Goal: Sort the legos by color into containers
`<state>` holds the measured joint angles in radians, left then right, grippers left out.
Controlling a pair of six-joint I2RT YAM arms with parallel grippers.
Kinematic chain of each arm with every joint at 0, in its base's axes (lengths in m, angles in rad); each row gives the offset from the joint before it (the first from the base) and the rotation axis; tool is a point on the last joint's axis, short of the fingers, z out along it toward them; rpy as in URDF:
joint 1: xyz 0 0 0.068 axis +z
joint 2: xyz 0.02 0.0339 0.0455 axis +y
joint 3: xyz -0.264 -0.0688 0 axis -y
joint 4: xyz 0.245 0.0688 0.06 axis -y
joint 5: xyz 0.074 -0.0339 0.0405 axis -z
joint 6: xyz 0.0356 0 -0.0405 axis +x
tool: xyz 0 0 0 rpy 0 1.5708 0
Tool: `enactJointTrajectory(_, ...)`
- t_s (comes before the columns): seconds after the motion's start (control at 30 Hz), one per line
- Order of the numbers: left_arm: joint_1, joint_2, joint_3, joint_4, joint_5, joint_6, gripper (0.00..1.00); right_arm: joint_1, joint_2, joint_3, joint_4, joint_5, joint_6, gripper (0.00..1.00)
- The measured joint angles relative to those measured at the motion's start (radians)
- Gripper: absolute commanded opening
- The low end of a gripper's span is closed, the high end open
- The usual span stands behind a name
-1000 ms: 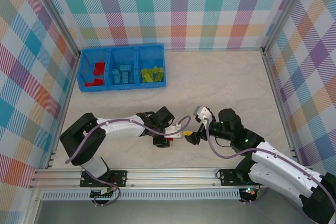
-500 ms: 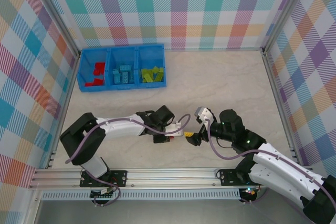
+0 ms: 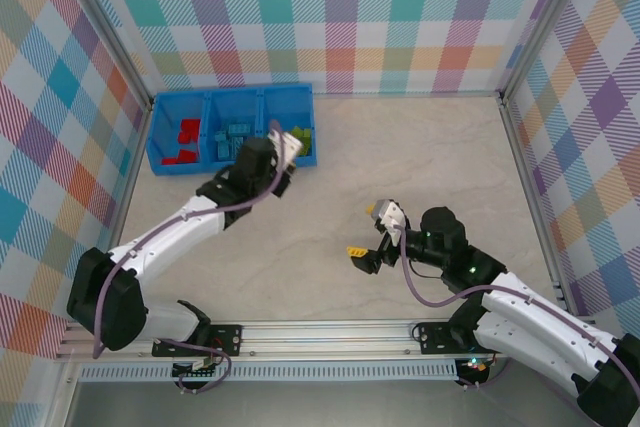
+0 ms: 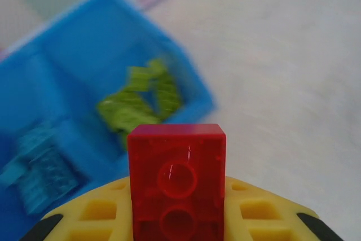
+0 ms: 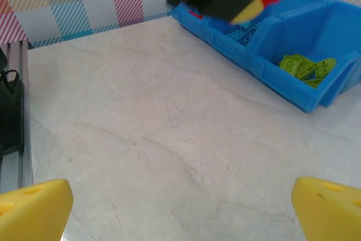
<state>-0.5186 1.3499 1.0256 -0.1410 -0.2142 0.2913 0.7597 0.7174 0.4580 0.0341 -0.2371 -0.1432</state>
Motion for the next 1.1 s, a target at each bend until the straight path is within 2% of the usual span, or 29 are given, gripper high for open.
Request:
enactJointTrajectory(0.17, 0.229, 0.099, 0.153, -0.020, -0.076, -0.212, 0.12, 0.000, 0.010, -0.005, 0.030, -0.010, 0.000, 1.00)
enactJointTrajectory(0.33, 0.443, 0.291, 0.320, -0.087, -0.082, -0.389, 0.12, 0.000, -0.005, -0.015, 0.034, -0.010, 0.000, 1.00)
enactJointTrajectory(0.5, 0.574, 0.487, 0.475, -0.158, -0.074, -0.476, 0.17, 0.000, -0.030, -0.017, 0.033, -0.010, 0.001, 1.00)
enactJointTrajectory(0.53, 0.594, 0.520, 0.499, -0.171, -0.068, -0.488, 0.19, 0.000, -0.035, -0.017, 0.033, -0.010, 0.001, 1.00)
enactJointTrajectory(0.63, 0.644, 0.601, 0.565, -0.214, -0.029, -0.514, 0.38, 0.000, -0.045, -0.017, 0.032, -0.010, 0.006, 1.00)
enactJointTrajectory(0.67, 0.657, 0.623, 0.583, -0.226, -0.015, -0.516, 0.42, 0.000, -0.047, -0.017, 0.032, -0.010, 0.008, 1.00)
enactJointTrajectory(0.93, 0.692, 0.654, 0.610, -0.249, 0.048, -0.528, 0.49, 0.000, -0.032, -0.017, 0.034, 0.001, 0.016, 1.00)
enactJointTrajectory(1.1, 0.678, 0.474, 0.441, -0.200, 0.112, -0.593, 0.56, 0.000, -0.011, -0.023, 0.064, 0.139, 0.023, 1.00)
